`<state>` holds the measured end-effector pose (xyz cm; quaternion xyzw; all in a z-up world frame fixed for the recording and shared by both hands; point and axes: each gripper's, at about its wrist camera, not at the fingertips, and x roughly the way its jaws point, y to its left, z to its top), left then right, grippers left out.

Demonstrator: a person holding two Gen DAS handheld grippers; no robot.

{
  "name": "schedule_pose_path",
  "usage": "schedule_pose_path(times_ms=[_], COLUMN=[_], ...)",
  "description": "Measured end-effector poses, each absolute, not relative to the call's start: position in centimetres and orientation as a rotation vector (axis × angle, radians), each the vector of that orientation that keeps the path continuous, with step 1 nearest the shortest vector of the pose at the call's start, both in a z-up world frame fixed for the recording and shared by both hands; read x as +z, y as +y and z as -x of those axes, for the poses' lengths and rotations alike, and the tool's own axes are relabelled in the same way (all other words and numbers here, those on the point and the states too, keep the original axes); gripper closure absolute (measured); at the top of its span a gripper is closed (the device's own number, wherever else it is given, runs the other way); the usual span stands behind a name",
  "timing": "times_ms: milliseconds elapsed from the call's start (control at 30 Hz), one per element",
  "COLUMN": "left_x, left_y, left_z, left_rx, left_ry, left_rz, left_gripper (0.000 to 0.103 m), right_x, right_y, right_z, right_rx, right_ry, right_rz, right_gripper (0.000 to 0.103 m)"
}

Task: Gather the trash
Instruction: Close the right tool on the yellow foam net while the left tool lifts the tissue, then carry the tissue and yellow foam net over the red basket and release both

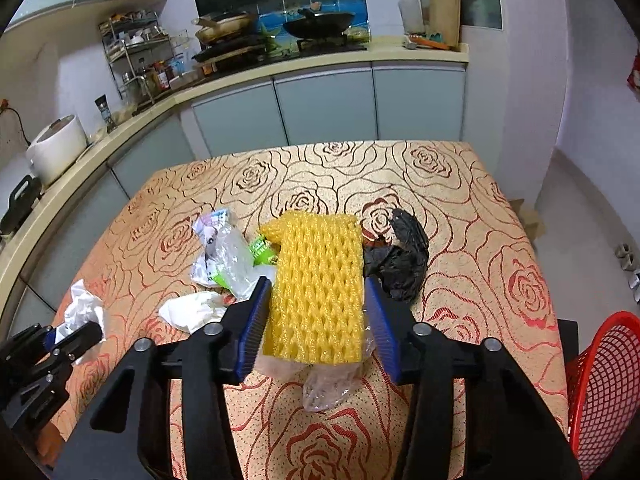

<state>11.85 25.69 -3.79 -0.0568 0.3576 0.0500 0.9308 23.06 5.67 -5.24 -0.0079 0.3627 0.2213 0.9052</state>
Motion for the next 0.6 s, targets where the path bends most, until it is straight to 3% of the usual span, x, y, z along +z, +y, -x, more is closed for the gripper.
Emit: schedule_pose_path(times_ms=[333, 600], left_x=[-3.8, -2.9], left_y=[25.8, 25.6], left_z=[-11.7, -11.0], left_rx=[0.116, 0.136], left_ry=[0.728, 0.693], left_rz=[0.125, 0.134], left_gripper=[0.084, 0.084], right_x=[-5.2, -3.8], right_y=[4.8, 3.4], right_z=[-22.3, -20.6], right_rx=[0.471, 0.461], right_ry=[0.747, 0.695], right_rz=[0.011, -0.018], right_gripper=[0.081, 0.083])
